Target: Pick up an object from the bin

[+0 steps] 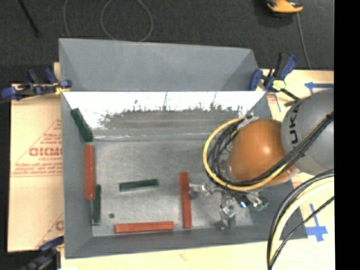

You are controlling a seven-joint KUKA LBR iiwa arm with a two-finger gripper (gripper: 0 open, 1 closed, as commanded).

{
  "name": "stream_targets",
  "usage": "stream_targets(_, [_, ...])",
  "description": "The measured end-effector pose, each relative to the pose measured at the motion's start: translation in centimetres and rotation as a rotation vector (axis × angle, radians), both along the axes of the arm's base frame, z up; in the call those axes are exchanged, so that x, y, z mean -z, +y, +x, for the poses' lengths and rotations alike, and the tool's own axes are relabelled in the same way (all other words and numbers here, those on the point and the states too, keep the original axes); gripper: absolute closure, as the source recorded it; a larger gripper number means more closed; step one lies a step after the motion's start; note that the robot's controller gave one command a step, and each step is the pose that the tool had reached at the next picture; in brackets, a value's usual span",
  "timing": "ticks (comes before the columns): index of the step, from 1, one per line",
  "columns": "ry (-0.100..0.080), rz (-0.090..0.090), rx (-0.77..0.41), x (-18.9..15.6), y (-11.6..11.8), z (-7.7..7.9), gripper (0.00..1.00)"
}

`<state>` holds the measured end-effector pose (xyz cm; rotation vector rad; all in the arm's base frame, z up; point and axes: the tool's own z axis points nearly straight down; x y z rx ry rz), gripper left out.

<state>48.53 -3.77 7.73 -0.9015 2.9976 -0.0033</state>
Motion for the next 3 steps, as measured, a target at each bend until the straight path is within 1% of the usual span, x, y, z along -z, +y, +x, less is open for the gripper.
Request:
stream_targets(1, [0.005,0.002,-0.201,-3.8,13.1,2.1,0.0])
stream_targets(2, [0.012,-0.005,-0.359,-0.6,5.9,3.0,0.0])
stream_targets(3, [0.011,-0.004,-0.363,-0.7,6.1,3.0,1.0])
